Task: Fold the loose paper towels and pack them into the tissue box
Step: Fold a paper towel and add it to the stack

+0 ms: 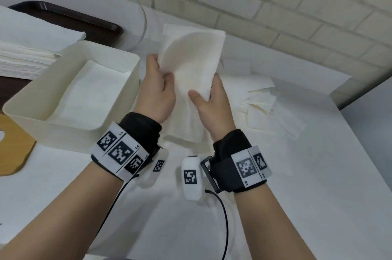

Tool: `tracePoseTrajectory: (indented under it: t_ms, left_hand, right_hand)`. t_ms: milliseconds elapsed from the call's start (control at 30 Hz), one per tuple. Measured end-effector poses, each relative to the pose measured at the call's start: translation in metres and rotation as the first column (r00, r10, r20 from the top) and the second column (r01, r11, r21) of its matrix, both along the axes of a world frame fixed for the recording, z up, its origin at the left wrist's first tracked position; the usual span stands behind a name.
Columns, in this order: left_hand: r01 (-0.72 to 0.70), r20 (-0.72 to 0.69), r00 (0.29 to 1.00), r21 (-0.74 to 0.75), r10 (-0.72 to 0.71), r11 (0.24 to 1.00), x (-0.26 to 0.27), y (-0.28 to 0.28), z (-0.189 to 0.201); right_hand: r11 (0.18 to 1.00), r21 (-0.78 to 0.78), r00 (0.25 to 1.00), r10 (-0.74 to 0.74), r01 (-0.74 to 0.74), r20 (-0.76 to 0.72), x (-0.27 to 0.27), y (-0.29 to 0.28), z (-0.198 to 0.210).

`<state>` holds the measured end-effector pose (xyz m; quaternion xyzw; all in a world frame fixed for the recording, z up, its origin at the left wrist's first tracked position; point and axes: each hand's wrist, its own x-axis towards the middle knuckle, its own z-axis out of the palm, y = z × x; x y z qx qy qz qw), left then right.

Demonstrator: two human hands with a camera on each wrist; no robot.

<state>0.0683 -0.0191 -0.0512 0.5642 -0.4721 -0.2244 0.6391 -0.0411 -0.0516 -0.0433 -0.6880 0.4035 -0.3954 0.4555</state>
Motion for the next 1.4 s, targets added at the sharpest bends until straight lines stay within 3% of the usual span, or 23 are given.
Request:
tracePoseTrajectory:
  t_ms: [133, 333, 600, 833, 967, 1133, 1267, 1333, 1400]
  left_hand:
    - [0.079, -0.050, 0.995, -0.079, -0.083, 0.994, -0.003, 0.000, -0.001]
    - [0.091, -0.048, 0.995, 0.150, -0.085, 0.985, -0.011, -0.007, -0.017]
    - [0.056, -0.157, 0.986, 0.008, -0.054, 0.998, -0.018, -0.013, -0.014]
    - [0.086, -0.220, 0.974, 0.108, -0.060, 0.990, -0.016, -0.015, -0.023]
    - [0.042, -0.251, 0.968, 0.091, -0.018, 0.995, -0.015, -0.018, -0.022]
    - [0.110, -0.259, 0.964, 0.158, -0.066, 0.981, -0.013, -0.019, -0.022]
    - [0.060, -0.260, 0.966, 0.192, -0.009, 0.980, -0.009, -0.020, -0.018]
    - [-0.026, -0.273, 0.960, 0.158, 0.069, 0.987, -0.006, -0.021, -0.015]
    - [-0.228, -0.142, 0.961, 0.089, 0.239, 0.970, -0.001, -0.019, -0.013]
  right_hand:
    - [0.987, -0.132, 0.991, -0.079, 0.093, 0.107, 0.004, 0.004, -0.005]
    - [0.997, 0.082, 0.999, 0.012, -0.015, 0.039, 0.003, 0.002, -0.028]
    - [0.997, 0.075, 0.992, 0.016, -0.026, 0.128, -0.003, -0.003, -0.025]
    - [0.990, 0.133, 0.991, 0.035, -0.052, 0.132, -0.007, -0.006, -0.030]
    - [0.996, 0.080, 0.986, 0.033, -0.047, 0.164, -0.005, -0.004, -0.031]
    - [0.995, 0.098, 1.000, 0.008, -0.008, -0.005, -0.005, -0.003, -0.032]
    - [0.994, -0.049, 0.990, -0.103, 0.098, -0.094, -0.007, -0.003, -0.023]
    - [0.982, -0.149, 0.982, -0.133, 0.112, -0.137, -0.010, -0.003, -0.016]
    - [0.965, -0.245, 0.962, -0.147, 0.089, -0.231, -0.013, -0.003, -0.008]
